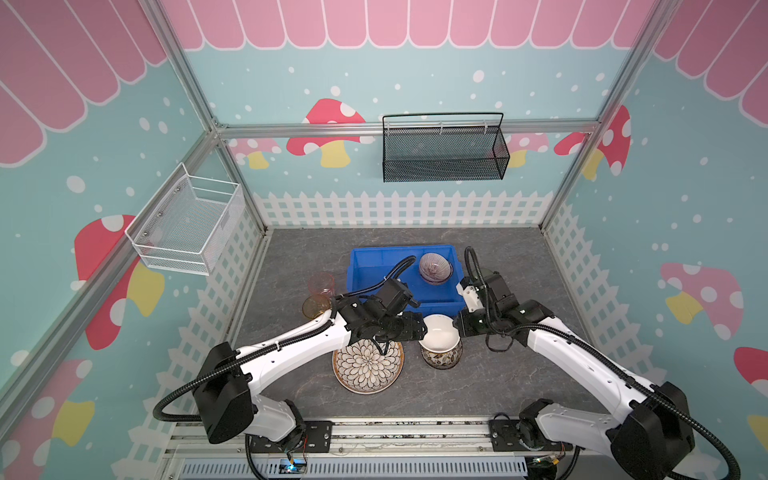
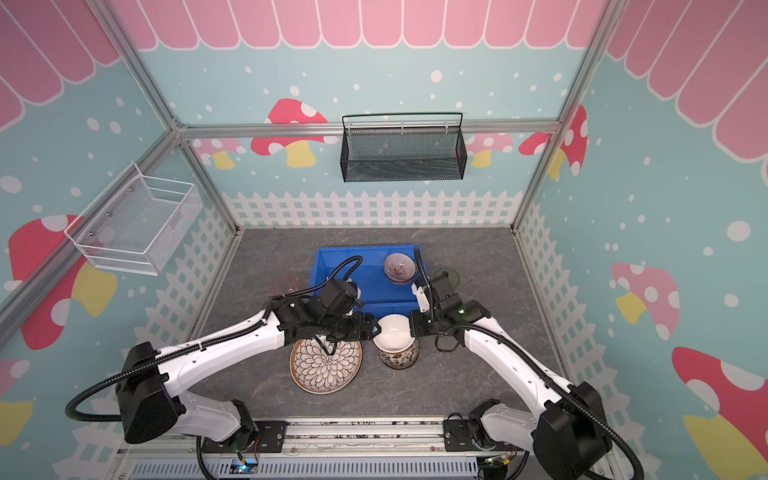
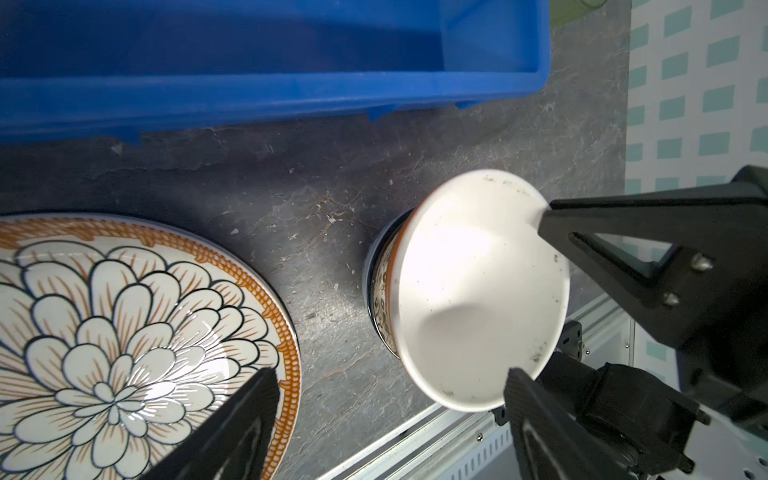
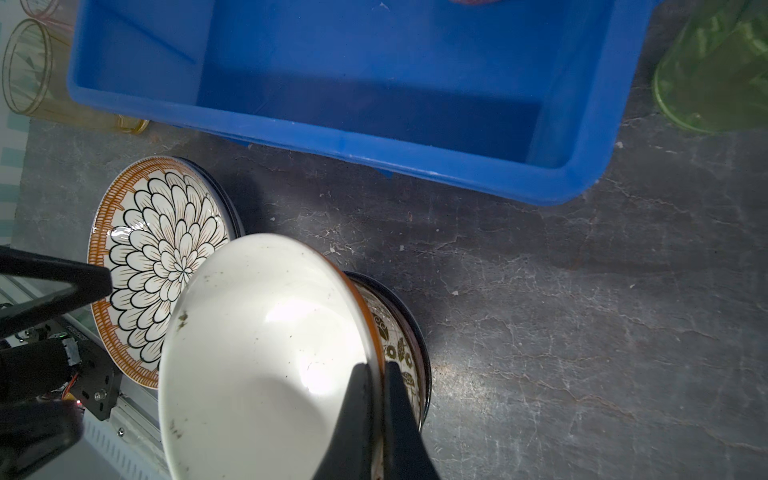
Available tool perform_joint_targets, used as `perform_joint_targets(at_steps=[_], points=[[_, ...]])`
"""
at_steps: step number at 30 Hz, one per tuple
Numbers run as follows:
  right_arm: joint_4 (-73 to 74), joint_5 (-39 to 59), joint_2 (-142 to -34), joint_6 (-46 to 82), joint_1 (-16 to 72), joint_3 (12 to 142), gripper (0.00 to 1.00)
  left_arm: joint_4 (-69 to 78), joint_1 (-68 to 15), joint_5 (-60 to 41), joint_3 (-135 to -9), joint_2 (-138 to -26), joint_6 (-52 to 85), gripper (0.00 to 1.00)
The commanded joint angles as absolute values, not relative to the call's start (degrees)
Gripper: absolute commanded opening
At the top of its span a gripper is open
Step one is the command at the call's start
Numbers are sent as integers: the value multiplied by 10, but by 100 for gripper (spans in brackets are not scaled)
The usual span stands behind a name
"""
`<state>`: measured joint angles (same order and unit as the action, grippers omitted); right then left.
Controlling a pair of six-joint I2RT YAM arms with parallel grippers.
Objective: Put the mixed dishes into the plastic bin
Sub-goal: 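Move the left gripper down to the white bowl rim beside the right gripper, then grasp and lift the white bowl with the left gripper while the right gripper withdraws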
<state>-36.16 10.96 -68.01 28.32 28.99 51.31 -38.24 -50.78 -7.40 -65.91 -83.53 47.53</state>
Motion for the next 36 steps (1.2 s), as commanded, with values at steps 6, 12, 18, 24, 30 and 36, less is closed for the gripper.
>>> perform_joint_targets(at_steps=[6, 12, 18, 24, 30, 36], points=[[-366, 109, -664, 281, 290, 527, 0, -358, -526, -87, -668, -885, 494, 81], [-369, 112, -655, 284, 291, 527, 0, -354, -528, -89, -688, -912, 490, 73], [-369, 114, -650, 285, 291, 524, 0, -352, -529, -92, -704, -928, 486, 59], [-369, 112, -650, 285, 290, 520, 0, -352, -529, -94, -714, -936, 484, 46], [-369, 109, -650, 283, 291, 519, 0, -353, -529, -95, -717, -939, 483, 29], [-369, 105, -653, 283, 291, 520, 0, -353, -529, -95, -717, -937, 483, 17]])
